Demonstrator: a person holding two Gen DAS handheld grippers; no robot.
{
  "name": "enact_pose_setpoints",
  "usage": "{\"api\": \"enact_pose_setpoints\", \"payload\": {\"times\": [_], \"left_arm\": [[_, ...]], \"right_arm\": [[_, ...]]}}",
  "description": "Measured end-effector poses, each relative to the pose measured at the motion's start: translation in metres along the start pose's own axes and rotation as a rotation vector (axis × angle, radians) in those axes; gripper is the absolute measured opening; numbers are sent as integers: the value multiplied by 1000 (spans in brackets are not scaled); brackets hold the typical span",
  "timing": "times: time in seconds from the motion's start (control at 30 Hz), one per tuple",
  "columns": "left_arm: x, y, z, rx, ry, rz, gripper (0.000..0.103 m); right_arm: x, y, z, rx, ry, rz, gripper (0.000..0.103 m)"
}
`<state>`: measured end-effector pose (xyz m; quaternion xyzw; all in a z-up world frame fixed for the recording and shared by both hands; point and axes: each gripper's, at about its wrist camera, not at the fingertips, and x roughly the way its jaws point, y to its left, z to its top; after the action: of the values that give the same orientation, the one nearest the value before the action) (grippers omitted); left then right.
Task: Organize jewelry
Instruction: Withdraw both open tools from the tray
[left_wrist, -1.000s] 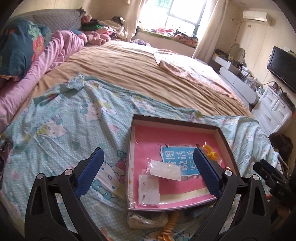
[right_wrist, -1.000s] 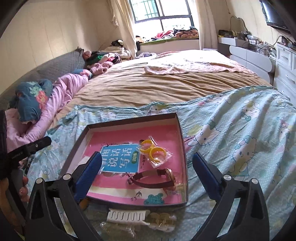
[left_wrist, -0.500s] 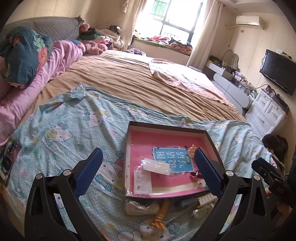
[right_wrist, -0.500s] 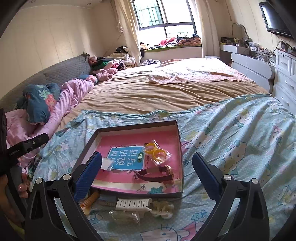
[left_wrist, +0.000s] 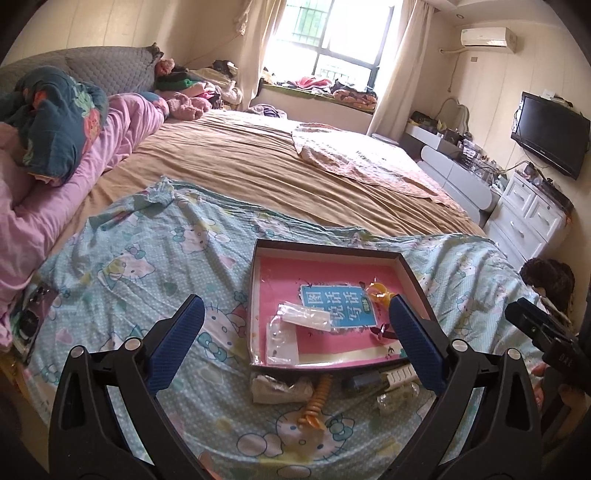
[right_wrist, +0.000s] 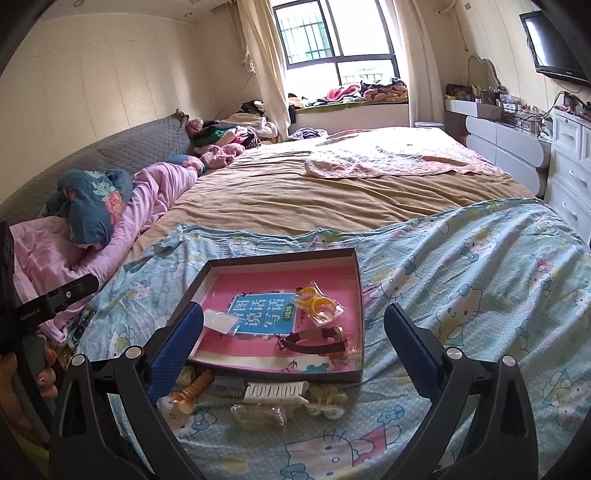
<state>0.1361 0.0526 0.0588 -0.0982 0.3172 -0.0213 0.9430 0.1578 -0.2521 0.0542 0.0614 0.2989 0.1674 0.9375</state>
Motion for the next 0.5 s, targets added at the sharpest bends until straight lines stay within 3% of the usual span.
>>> {"api": "enact_pose_setpoints", "payload": {"times": [0.5], "left_arm": [[-10, 4, -20, -1, 25, 32, 93]], "right_arm": [[-21, 4, -7, -20, -3, 19, 97]]}}
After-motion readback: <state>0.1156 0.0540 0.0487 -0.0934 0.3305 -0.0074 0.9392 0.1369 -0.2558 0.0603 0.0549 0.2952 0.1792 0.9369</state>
